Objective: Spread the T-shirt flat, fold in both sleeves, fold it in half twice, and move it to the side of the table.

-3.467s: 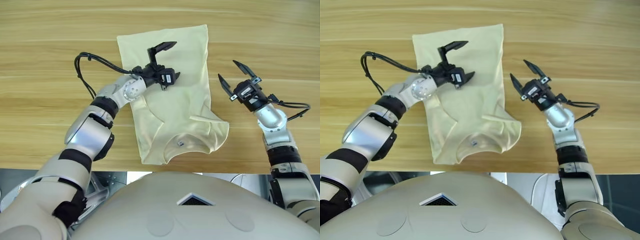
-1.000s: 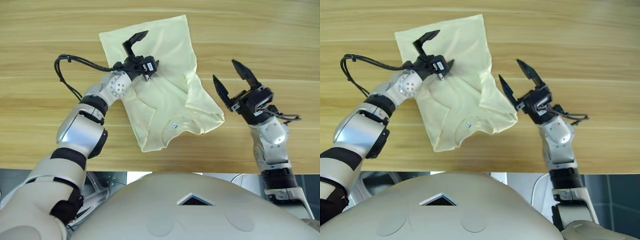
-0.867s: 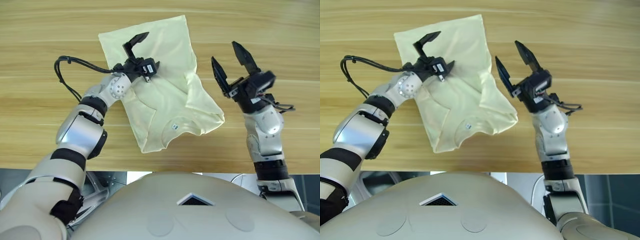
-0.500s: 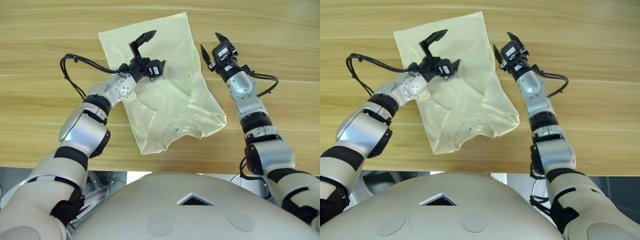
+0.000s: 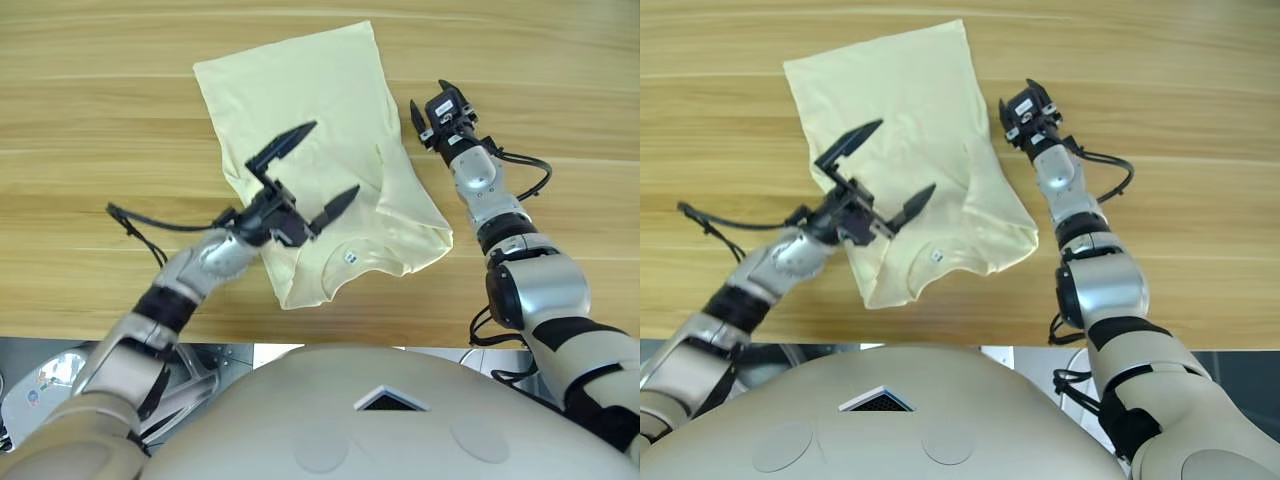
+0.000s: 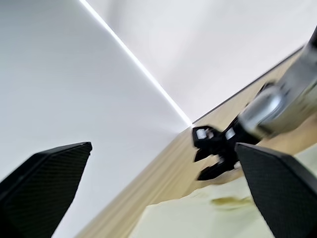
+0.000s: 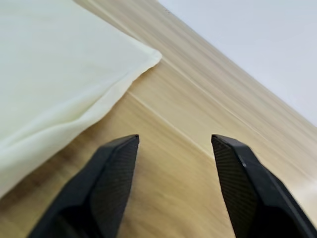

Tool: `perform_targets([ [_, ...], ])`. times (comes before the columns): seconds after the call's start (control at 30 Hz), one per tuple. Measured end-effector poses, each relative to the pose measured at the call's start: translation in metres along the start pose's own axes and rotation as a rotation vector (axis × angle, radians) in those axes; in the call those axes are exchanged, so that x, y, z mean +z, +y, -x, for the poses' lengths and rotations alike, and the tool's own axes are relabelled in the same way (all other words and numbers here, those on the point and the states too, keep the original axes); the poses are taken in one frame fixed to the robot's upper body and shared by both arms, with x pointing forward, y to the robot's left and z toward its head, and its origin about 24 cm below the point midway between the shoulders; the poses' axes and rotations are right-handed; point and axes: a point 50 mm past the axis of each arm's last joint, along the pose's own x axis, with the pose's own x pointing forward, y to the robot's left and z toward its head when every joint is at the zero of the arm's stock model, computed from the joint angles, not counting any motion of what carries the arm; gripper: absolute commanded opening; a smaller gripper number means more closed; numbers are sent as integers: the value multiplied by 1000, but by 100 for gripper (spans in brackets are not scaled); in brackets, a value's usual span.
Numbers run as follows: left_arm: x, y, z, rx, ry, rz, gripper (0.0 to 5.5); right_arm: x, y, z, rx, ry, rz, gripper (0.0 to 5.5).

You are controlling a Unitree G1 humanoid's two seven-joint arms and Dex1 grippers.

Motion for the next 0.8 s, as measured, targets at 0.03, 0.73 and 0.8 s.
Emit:
perform_targets([
  [0.03, 1, -9, 8, -65, 44, 25, 540, 0, -3, 0, -17, -6, -13, 271],
  [0.73, 6, -13, 82, -450, 389, -170, 540, 21, -64, 11, -216, -183, -2, 271],
  [0.8, 11, -10, 88, -493, 388, -167, 540, 21, -61, 10, -202, -181, 6, 271],
])
